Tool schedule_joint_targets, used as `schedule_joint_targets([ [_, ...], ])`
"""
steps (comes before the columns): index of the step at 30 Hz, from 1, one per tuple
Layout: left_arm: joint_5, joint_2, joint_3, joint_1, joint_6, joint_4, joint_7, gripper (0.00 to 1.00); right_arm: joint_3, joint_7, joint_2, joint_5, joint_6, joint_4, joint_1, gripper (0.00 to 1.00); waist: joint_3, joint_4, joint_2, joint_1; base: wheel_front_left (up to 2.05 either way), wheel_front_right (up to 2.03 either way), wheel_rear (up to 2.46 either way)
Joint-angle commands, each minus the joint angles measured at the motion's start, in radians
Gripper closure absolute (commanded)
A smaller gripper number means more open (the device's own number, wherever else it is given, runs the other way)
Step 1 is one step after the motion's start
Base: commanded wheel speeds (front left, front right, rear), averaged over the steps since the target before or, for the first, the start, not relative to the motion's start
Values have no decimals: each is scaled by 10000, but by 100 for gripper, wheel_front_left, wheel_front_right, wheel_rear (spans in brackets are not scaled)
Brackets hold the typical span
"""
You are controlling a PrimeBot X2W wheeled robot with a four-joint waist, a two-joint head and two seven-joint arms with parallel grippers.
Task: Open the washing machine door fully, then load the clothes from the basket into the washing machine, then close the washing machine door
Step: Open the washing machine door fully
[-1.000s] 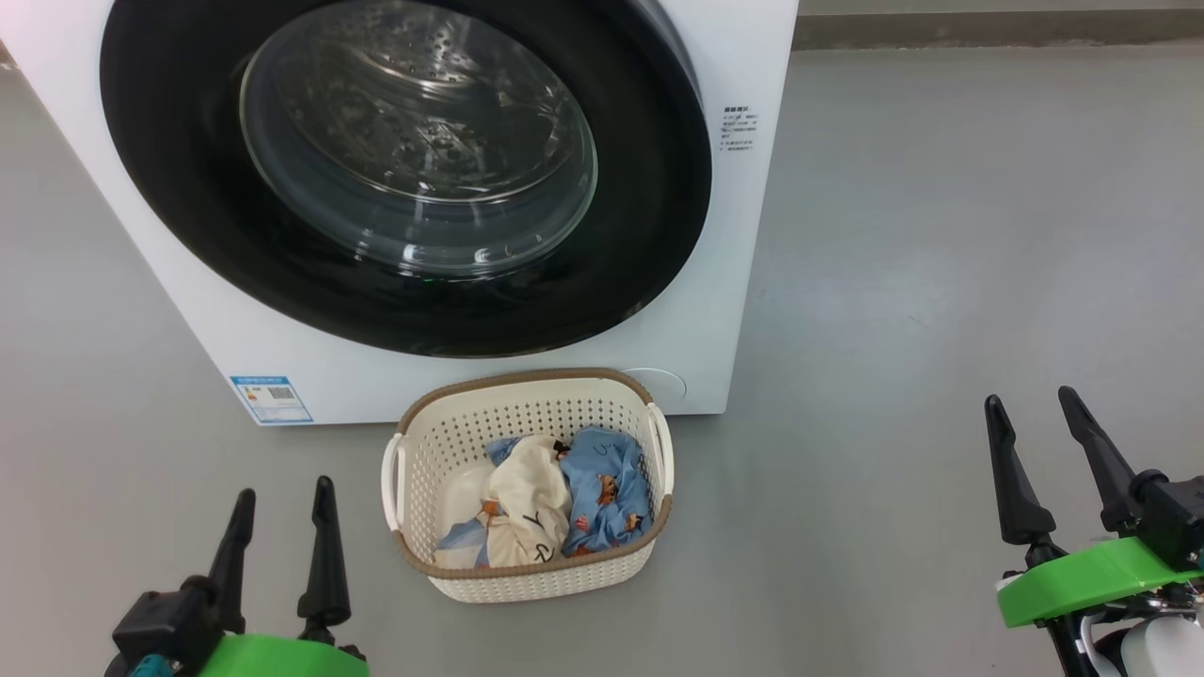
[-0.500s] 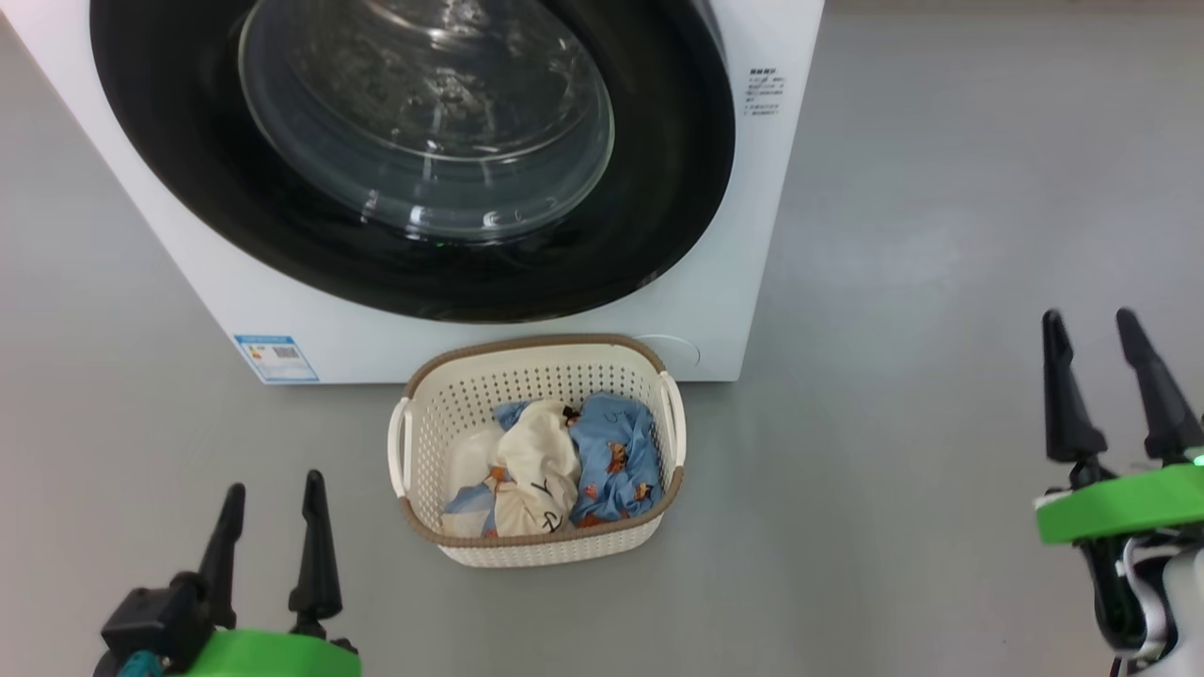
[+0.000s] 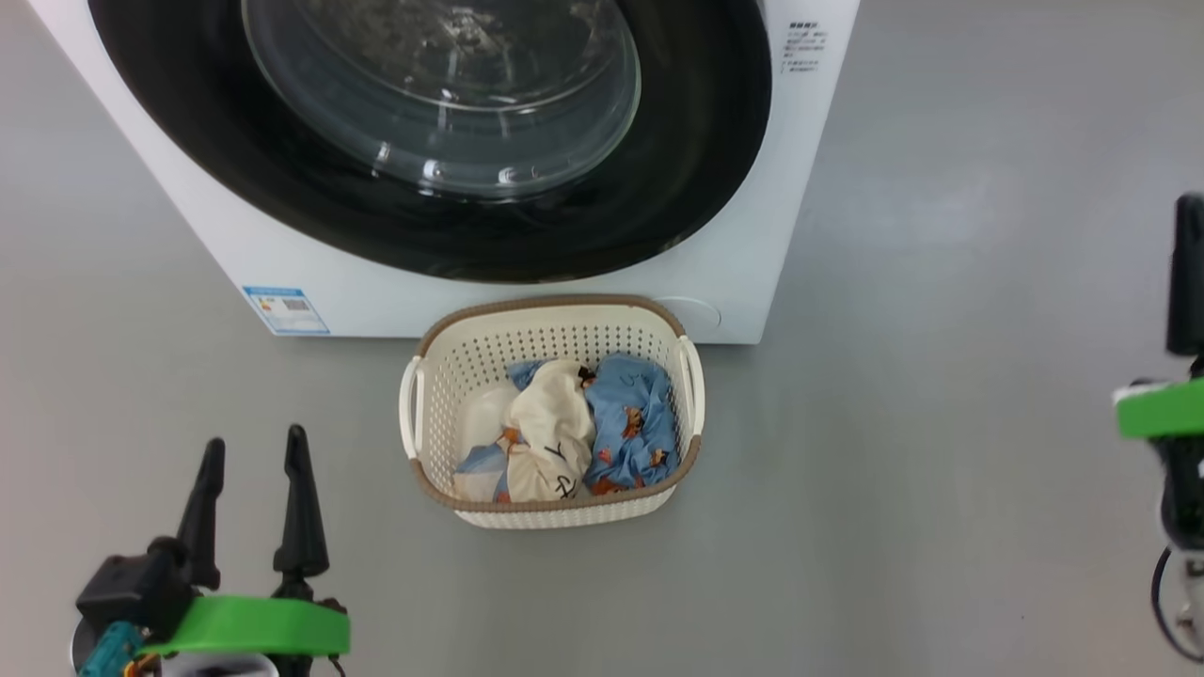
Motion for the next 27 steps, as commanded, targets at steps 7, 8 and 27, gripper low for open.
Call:
schedule_joint_targets([
  [7,-163,114,213,-598,127,-492,-65,0,641,-80,-911,1780,54,289,-1312,100,667,245,0,-1,0,0,0],
  [8,-165,114,206,-635,131,-512,-65,0,753,-80,-1011,2066,54,383,-1468,100,756,282,0,-1,0,0,0],
  [27,-732,114,-246,-1394,425,-884,-65,0,3420,1531,-2729,8124,54,835,-4491,100,2466,1433,0,-1,0,0,0],
])
